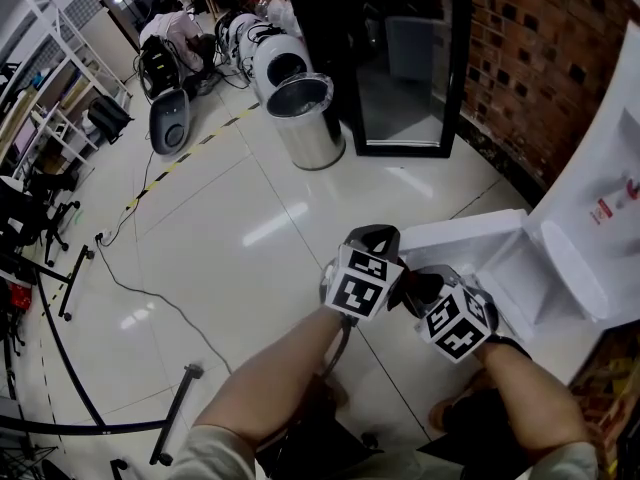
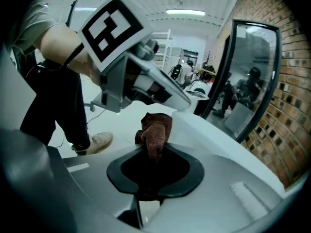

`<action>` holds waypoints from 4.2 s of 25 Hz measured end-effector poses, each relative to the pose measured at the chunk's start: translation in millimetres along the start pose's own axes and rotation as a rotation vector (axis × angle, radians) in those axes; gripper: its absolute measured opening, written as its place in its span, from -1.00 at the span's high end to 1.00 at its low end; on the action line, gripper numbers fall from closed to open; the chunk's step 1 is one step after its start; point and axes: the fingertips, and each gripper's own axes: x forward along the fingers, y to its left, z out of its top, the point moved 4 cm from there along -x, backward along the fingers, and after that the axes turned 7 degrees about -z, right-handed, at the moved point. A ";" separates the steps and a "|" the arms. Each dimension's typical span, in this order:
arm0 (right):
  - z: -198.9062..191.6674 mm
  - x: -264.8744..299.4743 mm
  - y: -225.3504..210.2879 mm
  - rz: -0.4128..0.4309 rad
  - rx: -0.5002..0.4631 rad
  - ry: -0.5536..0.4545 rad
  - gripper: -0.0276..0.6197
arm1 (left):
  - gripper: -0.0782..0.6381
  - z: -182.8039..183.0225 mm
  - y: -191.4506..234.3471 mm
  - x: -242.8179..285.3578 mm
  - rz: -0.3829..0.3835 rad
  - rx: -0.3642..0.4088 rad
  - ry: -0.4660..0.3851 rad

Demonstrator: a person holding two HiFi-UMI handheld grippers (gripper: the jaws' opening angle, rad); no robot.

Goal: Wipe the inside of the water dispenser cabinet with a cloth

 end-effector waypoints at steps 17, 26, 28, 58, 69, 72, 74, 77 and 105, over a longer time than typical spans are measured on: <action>-37.0 3.0 -86.0 -0.306 0.460 0.024 0.70 | 0.78 1.4 -1.7 2.5 0.005 -0.001 -0.007; -90.8 -17.1 -138.7 -0.557 0.724 0.017 0.70 | 0.78 3.3 -3.2 4.6 0.008 0.001 -0.008; -102.7 -24.9 -149.7 -0.625 0.754 0.015 0.70 | 0.78 3.9 -4.2 5.6 0.005 0.003 -0.011; -160.9 -79.3 -179.6 -0.866 0.961 0.048 0.71 | 0.78 12.7 -17.9 19.2 -0.031 0.013 -0.014; -79.8 -51.9 -106.7 -0.577 0.760 -0.057 0.70 | 0.78 9.0 -0.6 -6.2 -0.001 0.002 -0.018; -53.4 -41.6 -73.7 -0.468 0.617 -0.087 0.70 | 0.78 8.8 -6.5 -6.7 -0.018 0.014 -0.012; -39.0 -32.9 -52.1 -0.393 0.536 -0.102 0.70 | 0.78 8.2 -9.9 -7.4 -0.026 0.022 -0.008; -20.4 -16.2 -25.6 -0.283 0.447 -0.121 0.70 | 0.78 6.1 -11.0 -8.9 -0.028 0.024 -0.001; -37.2 54.6 -42.5 -0.220 0.358 -0.066 0.70 | 0.78 1.3 10.6 -21.7 -0.016 -0.080 -0.050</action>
